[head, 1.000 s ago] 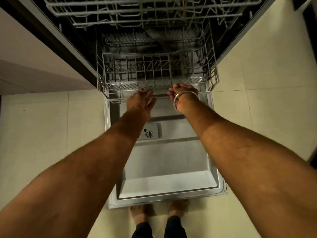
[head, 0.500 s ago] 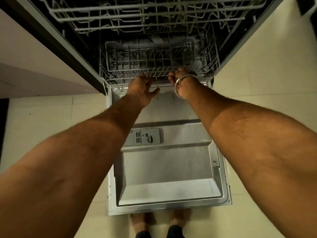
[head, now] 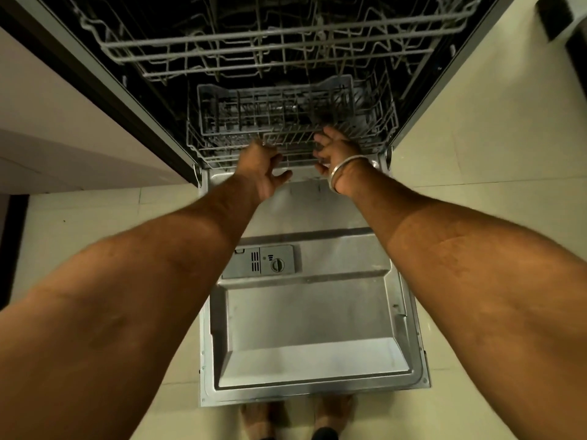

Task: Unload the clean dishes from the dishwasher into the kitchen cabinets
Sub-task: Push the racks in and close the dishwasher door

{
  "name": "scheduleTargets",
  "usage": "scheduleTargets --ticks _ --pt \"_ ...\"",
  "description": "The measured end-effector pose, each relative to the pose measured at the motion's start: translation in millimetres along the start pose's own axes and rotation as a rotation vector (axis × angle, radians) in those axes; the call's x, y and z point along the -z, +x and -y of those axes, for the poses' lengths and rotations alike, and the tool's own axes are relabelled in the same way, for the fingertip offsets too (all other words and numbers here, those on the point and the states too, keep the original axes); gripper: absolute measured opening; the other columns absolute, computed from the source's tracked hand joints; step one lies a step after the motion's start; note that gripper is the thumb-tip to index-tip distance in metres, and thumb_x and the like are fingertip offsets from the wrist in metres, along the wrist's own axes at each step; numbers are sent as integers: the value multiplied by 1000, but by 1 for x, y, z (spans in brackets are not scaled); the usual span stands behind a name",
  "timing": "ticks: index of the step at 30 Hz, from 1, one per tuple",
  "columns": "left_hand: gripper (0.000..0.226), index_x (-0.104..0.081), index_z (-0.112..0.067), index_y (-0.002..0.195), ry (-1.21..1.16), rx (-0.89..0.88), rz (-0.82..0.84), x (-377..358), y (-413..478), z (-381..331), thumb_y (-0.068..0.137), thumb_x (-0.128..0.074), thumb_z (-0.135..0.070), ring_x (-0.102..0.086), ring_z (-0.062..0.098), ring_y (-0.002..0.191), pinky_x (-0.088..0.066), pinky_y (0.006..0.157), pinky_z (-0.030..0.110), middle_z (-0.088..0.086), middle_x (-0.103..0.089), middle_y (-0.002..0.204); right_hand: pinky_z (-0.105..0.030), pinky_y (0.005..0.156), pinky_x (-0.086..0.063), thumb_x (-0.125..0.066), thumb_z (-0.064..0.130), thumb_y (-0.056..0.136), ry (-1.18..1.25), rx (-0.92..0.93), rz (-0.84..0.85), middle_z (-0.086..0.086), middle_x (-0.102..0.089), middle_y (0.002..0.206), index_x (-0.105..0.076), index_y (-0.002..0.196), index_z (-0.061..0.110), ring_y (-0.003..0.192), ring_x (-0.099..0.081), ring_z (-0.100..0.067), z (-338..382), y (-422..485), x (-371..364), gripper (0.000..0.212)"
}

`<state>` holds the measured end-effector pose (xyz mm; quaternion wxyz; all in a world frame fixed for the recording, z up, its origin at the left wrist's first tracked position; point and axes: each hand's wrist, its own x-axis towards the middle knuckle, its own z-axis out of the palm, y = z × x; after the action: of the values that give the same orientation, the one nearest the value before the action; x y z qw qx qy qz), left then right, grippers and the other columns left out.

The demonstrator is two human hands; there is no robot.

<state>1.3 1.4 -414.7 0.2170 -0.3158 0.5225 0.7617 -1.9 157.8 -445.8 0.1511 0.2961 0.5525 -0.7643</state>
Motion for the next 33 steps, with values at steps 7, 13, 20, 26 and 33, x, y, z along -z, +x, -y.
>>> scheduleTargets --ticks 7,13,20,26,33 --pt "19 -64 -21 105 -81 61 -61 23 -28 18 107 -45 -24 -60 20 117 -52 100 55 -3 -65 105 -35 87 -46 -39 -6 95 37 10 15 5 -56 142 -46 147 24 119 -57 -17 -20 -46 9 60" --pt "32 -61 -23 133 -157 101 -75 41 -96 59 107 -44 -25 -60 18 121 -51 101 52 -4 -68 117 -39 85 -46 -42 -3 91 60 -62 -10 12 -65 130 -58 130 32 120 -59 -19 -58 -119 24 55" --pt "24 -63 -28 116 -247 130 -94 64 -175 126 102 -53 -12 -62 21 114 -53 85 46 -4 -69 112 -41 89 -45 -45 -6 94 153 -149 -55 10 -68 127 -60 131 29 121 -60 -20 -115 -204 44 53" --pt "40 -62 -18 134 -239 180 -107 100 -227 195 102 -47 0 -63 26 121 -55 92 52 3 -66 133 -42 92 -43 -43 -6 96 213 -173 -109 8 -67 130 -57 135 26 121 -59 -18 -173 -272 62 53" --pt "36 -57 -17 138 -222 235 -128 151 -280 254 104 -53 -9 -63 27 122 -55 92 49 5 -65 135 -37 82 -44 -41 -6 94 277 -251 -180 1 -64 135 -52 140 21 121 -57 -21 -255 -341 85 55"
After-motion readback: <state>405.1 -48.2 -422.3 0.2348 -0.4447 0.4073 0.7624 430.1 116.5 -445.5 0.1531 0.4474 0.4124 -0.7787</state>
